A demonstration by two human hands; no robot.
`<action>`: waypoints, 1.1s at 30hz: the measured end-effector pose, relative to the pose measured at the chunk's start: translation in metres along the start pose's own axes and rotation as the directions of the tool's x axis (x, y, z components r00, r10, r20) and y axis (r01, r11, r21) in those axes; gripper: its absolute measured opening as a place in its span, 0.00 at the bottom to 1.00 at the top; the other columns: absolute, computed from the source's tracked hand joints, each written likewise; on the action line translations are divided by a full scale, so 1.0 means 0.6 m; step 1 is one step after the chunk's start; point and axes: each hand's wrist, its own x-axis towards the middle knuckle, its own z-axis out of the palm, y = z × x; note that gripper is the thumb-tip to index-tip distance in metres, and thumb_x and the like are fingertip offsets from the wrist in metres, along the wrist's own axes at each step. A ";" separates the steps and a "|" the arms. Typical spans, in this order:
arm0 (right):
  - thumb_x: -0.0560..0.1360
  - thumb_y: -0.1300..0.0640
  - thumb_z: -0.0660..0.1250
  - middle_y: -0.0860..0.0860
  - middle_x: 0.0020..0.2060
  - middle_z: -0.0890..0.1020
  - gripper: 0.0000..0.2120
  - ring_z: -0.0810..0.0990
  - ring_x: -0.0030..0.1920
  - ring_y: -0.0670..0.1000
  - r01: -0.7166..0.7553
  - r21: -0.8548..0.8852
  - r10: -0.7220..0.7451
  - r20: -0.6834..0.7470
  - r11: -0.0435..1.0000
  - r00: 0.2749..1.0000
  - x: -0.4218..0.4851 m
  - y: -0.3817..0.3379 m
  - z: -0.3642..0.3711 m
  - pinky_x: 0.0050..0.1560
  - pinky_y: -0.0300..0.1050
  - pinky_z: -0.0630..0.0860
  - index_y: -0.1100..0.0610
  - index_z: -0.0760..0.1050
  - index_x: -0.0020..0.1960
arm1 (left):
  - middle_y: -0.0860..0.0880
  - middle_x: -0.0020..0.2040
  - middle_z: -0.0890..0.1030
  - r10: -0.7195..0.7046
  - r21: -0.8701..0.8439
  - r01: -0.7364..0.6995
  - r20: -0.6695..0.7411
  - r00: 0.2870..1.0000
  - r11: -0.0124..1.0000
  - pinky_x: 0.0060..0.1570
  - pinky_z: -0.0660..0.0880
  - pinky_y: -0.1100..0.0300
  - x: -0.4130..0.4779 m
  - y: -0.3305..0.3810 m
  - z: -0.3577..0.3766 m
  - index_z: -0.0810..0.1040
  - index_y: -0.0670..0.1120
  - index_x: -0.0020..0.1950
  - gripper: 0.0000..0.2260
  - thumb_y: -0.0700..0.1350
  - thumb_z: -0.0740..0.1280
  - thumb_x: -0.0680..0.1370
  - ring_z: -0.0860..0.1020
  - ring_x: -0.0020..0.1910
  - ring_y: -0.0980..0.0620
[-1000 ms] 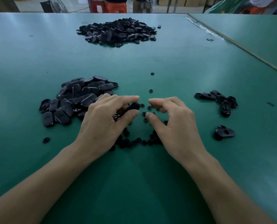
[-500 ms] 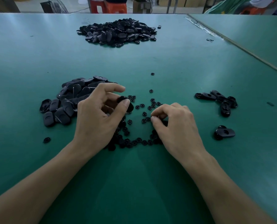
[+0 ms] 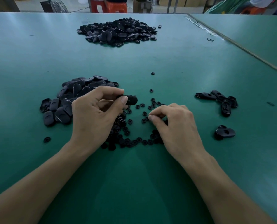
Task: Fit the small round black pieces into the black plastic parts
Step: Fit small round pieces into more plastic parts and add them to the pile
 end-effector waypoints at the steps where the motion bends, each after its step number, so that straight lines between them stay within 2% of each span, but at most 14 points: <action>1: 0.78 0.51 0.69 0.45 0.44 0.80 0.05 0.74 0.51 0.48 0.012 0.015 -0.011 -0.019 1.000 1.000 0.000 -0.001 0.000 0.54 0.41 0.69 0.48 0.84 0.51 | 0.52 0.43 0.86 -0.011 -0.008 0.011 -0.002 1.000 1.000 0.45 0.83 0.58 0.001 -0.001 0.000 0.82 0.49 0.53 0.08 0.38 0.73 0.77 0.86 0.41 0.52; 4: 0.78 0.52 0.70 0.46 0.42 0.81 0.04 0.75 0.47 0.49 0.051 0.088 -0.042 -0.102 0.995 0.994 0.001 -0.003 0.000 0.51 0.40 0.72 0.50 0.84 0.49 | 0.52 0.43 0.86 -0.036 -0.024 0.036 0.001 0.999 0.999 0.45 0.82 0.59 0.002 -0.003 -0.001 0.82 0.48 0.56 0.10 0.37 0.72 0.77 0.86 0.41 0.51; 7: 0.78 0.55 0.70 0.45 0.38 0.81 0.05 0.77 0.40 0.44 0.088 0.202 -0.055 -0.165 0.975 0.985 0.002 -0.009 -0.002 0.44 0.31 0.71 0.54 0.83 0.47 | 0.53 0.44 0.87 -0.032 -0.031 0.033 0.036 0.999 0.999 0.45 0.82 0.60 0.001 -0.003 -0.001 0.83 0.49 0.53 0.08 0.37 0.72 0.77 0.86 0.42 0.52; 9: 0.79 0.56 0.70 0.45 0.36 0.81 0.04 0.78 0.38 0.44 0.099 0.283 -0.052 -0.167 0.954 0.985 0.001 -0.015 -0.003 0.40 0.30 0.72 0.55 0.82 0.47 | 0.52 0.45 0.87 -0.026 -0.031 0.028 0.051 0.998 0.999 0.45 0.83 0.59 0.000 -0.003 -0.001 0.83 0.50 0.51 0.08 0.37 0.73 0.77 0.86 0.42 0.51; 11: 0.78 0.56 0.70 0.43 0.36 0.82 0.03 0.80 0.39 0.45 0.102 0.342 -0.045 -0.169 0.934 0.985 0.000 -0.020 -0.003 0.40 0.32 0.74 0.55 0.82 0.47 | 0.52 0.44 0.86 -0.033 -0.029 0.035 0.055 0.998 0.999 0.45 0.83 0.58 0.001 -0.003 -0.002 0.83 0.51 0.51 0.09 0.38 0.74 0.76 0.86 0.42 0.50; 15: 0.77 0.60 0.71 0.39 0.38 0.83 0.03 0.81 0.42 0.40 0.077 0.410 -0.027 -0.127 0.909 0.992 0.000 -0.024 -0.002 0.43 0.27 0.73 0.54 0.82 0.49 | 0.51 0.44 0.87 -0.078 -0.034 0.080 0.062 0.995 0.996 0.48 0.83 0.57 0.000 -0.001 -0.001 0.83 0.53 0.51 0.10 0.41 0.76 0.72 0.86 0.43 0.50; 18: 0.75 0.62 0.72 0.41 0.38 0.83 0.05 0.82 0.41 0.41 0.081 0.457 -0.026 -0.126 0.886 0.992 -0.002 -0.026 -0.002 0.44 0.28 0.75 0.52 0.82 0.47 | 0.52 0.45 0.87 -0.095 -0.054 0.100 0.094 0.991 0.993 0.48 0.83 0.57 -0.001 0.003 0.002 0.83 0.52 0.51 0.10 0.39 0.75 0.73 0.86 0.44 0.51; 20: 0.75 0.59 0.73 0.42 0.36 0.84 0.03 0.82 0.39 0.42 0.090 0.489 -0.021 -0.145 0.867 0.989 -0.003 -0.027 -0.002 0.42 0.29 0.75 0.51 0.82 0.45 | 0.52 0.45 0.87 -0.098 -0.082 0.108 0.122 0.988 0.991 0.47 0.82 0.59 -0.002 0.006 0.004 0.83 0.49 0.51 0.11 0.34 0.74 0.75 0.86 0.43 0.51; 23: 0.74 0.57 0.74 0.45 0.36 0.84 0.04 0.82 0.38 0.45 0.077 0.506 -0.004 -0.145 0.859 0.989 -0.002 -0.028 -0.003 0.40 0.31 0.75 0.49 0.84 0.43 | 0.50 0.45 0.87 -0.098 -0.094 0.113 0.156 0.983 0.989 0.45 0.82 0.62 -0.004 0.010 0.004 0.83 0.47 0.51 0.11 0.32 0.72 0.75 0.86 0.43 0.52; 29: 0.74 0.62 0.74 0.46 0.36 0.85 0.06 0.83 0.37 0.46 0.076 0.620 0.007 -0.130 0.781 0.991 -0.002 -0.032 -0.001 0.42 0.40 0.80 0.51 0.83 0.45 | 0.50 0.44 0.87 -0.079 -0.087 0.099 0.211 0.974 0.991 0.44 0.81 0.63 -0.007 0.014 0.005 0.83 0.48 0.49 0.11 0.32 0.73 0.74 0.87 0.42 0.51; 33: 0.73 0.63 0.74 0.45 0.37 0.85 0.07 0.84 0.40 0.45 0.069 0.609 0.008 -0.123 0.790 0.992 -0.004 -0.035 0.001 0.44 0.38 0.80 0.51 0.82 0.45 | 0.49 0.44 0.87 -0.081 -0.117 0.109 0.227 0.971 0.987 0.44 0.81 0.63 -0.009 0.015 0.006 0.83 0.48 0.49 0.08 0.37 0.73 0.72 0.87 0.43 0.51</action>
